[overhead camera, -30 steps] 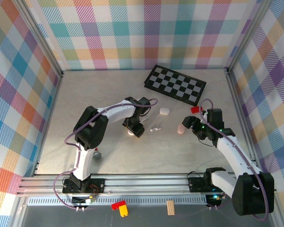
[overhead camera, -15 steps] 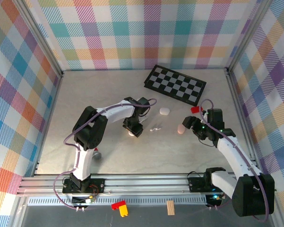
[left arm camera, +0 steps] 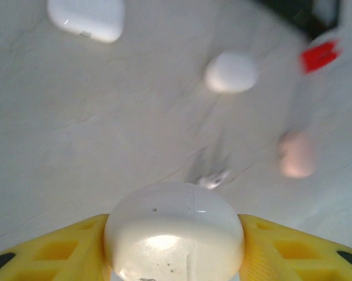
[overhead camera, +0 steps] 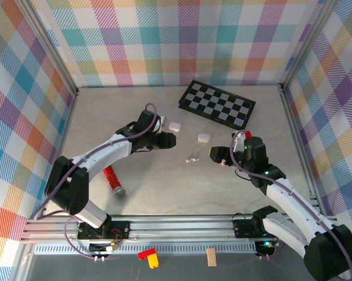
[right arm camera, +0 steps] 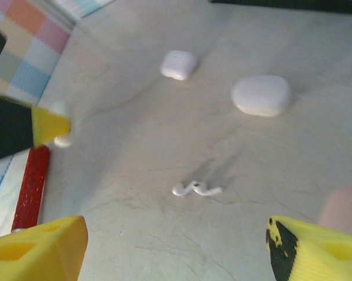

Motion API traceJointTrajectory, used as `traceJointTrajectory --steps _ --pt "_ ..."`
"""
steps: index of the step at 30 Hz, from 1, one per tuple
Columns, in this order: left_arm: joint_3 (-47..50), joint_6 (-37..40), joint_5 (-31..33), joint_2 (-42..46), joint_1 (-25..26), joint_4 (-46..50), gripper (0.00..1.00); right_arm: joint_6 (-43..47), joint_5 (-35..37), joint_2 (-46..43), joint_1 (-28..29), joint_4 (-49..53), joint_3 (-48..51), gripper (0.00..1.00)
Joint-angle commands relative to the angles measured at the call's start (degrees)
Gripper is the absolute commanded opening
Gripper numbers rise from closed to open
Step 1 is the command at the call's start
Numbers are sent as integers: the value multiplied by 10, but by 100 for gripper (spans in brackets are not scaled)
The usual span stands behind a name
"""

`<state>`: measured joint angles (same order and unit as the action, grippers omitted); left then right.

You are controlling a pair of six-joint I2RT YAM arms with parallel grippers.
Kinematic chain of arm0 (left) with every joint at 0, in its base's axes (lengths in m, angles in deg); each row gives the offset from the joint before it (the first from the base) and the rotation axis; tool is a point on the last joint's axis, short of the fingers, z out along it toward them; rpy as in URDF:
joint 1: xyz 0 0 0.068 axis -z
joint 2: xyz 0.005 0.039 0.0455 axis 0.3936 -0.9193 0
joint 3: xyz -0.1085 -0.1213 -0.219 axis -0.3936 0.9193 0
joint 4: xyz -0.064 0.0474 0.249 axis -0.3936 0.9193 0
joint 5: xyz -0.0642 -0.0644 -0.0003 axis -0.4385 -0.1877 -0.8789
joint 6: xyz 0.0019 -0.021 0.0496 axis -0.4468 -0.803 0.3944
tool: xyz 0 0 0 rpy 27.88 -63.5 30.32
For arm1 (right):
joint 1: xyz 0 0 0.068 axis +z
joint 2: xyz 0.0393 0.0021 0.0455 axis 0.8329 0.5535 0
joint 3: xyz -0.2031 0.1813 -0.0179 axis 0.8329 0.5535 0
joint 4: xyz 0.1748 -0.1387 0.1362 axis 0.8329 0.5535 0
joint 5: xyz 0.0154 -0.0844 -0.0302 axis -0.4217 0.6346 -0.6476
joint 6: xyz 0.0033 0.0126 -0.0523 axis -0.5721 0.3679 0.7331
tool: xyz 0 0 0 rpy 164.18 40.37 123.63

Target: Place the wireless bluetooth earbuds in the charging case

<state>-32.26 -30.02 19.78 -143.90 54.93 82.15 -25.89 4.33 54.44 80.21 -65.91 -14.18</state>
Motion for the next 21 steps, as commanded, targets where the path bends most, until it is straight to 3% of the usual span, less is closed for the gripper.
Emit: traceJointTrajectory --steps 1,5,9,14,21 --pt "66 -202 -52 27 -3 -176 50 60 27 9 39 -131 21 82" --pt "143 -383 -69 38 -3 -360 50 96 30 46 88 -244 39 85" --pt "180 -488 -68 37 0 -461 50 131 16 106 116 -325 39 87" --pt "194 -541 -59 36 10 -504 50 193 9 188 145 -431 33 89" --pt "193 -542 -67 38 15 -512 50 176 -6 279 151 -509 -4 86"
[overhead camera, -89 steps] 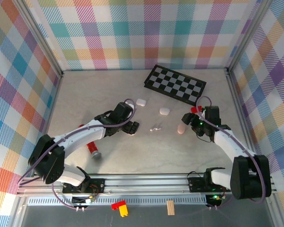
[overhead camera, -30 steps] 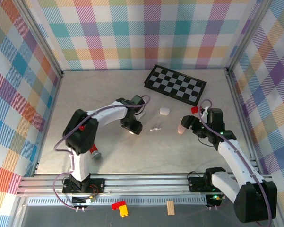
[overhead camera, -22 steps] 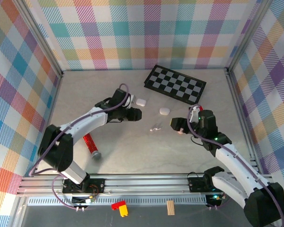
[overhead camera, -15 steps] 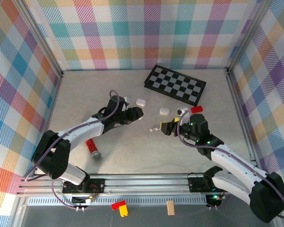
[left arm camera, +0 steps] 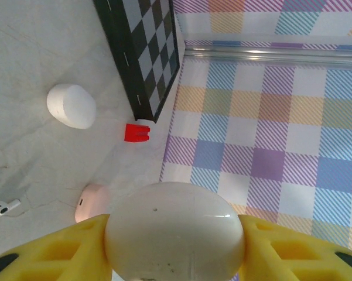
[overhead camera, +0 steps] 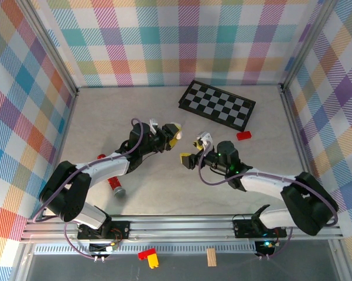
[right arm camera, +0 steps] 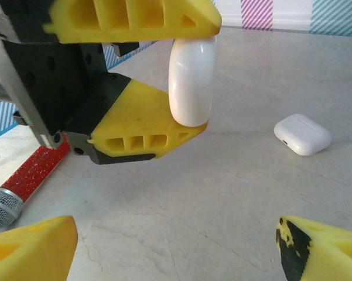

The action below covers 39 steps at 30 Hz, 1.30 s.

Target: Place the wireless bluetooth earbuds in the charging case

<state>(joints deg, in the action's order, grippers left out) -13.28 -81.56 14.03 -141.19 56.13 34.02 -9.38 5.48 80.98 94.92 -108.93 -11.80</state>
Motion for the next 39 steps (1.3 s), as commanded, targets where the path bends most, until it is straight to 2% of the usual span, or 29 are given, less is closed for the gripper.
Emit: traceJointTrajectory --steps 1,11,14,25,27,30,36,39 --pt "2 -22 -11 12 3 -24 50 8 -17 23 4 -85 -33 86" --pt "4 -3 -15 25 3 -17 50 8 -1 65 4 -92 -77 76" --pt "4 -1 -16 29 3 -17 50 3 1 78 4 -101 -89 67" --pt "18 3 -11 38 4 -29 50 4 -18 119 3 -101 -129 49" --pt "20 5 -9 43 4 -23 50 4 -25 122 3 -100 -132 44" --pt "22 6 -8 46 4 -23 50 7 -30 124 3 -96 -133 29" --pt "22 11 -7 47 5 -23 50 19 -35 114 3 -82 -128 20" --pt "21 17 -7 47 5 -30 57 20 -38 105 3 -74 -125 20"
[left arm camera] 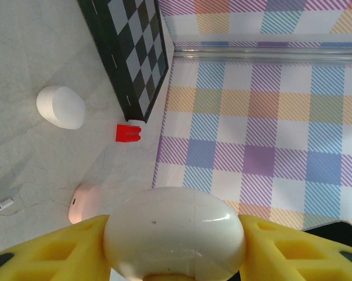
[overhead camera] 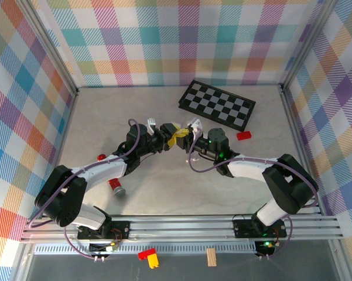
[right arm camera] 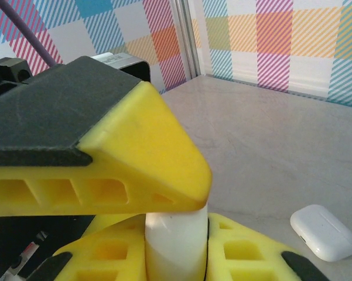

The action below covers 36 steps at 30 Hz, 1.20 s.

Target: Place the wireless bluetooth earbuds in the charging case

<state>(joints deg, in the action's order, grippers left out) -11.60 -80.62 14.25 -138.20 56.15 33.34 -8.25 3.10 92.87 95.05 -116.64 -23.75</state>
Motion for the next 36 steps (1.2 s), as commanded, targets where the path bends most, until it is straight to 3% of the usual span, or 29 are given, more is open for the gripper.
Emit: traceJointTrajectory --steps 1,5,7,12,19,22,28,35,36 --pt "5 15 -8 19 6 -29 61 8 -16 -17 1 7 -5 20" --pt "20 84 15 46 5 -71 92 0 -45 -44 -18 26 9 19" --pt "22 144 21 69 3 -69 100 -2 -65 -68 -32 59 15 17" --pt "21 339 6 126 -2 -28 100 -29 -121 -144 -75 144 35 12" --pt "37 661 -69 176 0 26 100 -17 -241 -253 -118 272 30 9" --pt "58 758 -123 185 0 32 98 5 -279 -276 -118 328 8 9" --pt "93 813 -205 173 15 -45 92 55 -383 -274 -118 422 -50 10" --pt "67 818 -281 152 37 -42 68 133 -451 -241 -110 530 -113 11" --pt "62 818 -286 150 40 -39 61 133 -448 -239 -105 530 -116 11"
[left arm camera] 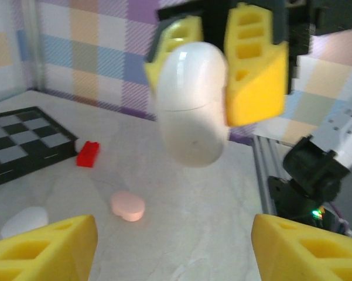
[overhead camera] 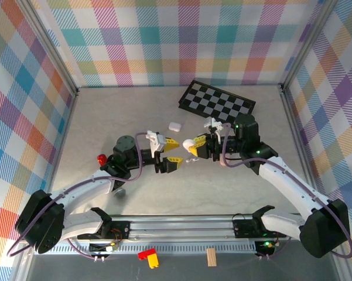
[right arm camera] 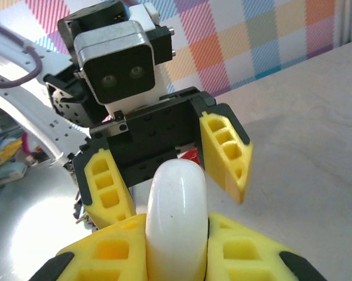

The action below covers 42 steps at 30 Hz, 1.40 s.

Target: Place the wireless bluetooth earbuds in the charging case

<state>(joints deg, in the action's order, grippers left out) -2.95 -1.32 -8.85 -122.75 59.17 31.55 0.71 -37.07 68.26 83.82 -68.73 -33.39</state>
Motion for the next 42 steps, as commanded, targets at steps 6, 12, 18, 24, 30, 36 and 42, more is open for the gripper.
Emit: traceJointTrajectory --steps 6,12,18,24,30,36,42 --pt "-40 -1 -80 -13 19 -25 46 84 3 2 36 -5 5 8" --pt "-41 -22 -88 -9 19 -36 39 96 19 -1 45 -19 14 8" --pt "-47 -35 -96 -12 19 -42 20 103 25 0 47 -19 17 9" --pt "-48 -17 -101 -11 18 -29 7 92 33 -7 47 -21 17 24" --pt "-51 44 -86 6 19 38 8 58 55 -18 47 -28 18 43" --pt "-51 72 -89 21 19 60 8 17 125 -19 45 -17 12 44" --pt "-37 95 -81 22 19 56 8 -26 158 -28 42 -33 5 50"
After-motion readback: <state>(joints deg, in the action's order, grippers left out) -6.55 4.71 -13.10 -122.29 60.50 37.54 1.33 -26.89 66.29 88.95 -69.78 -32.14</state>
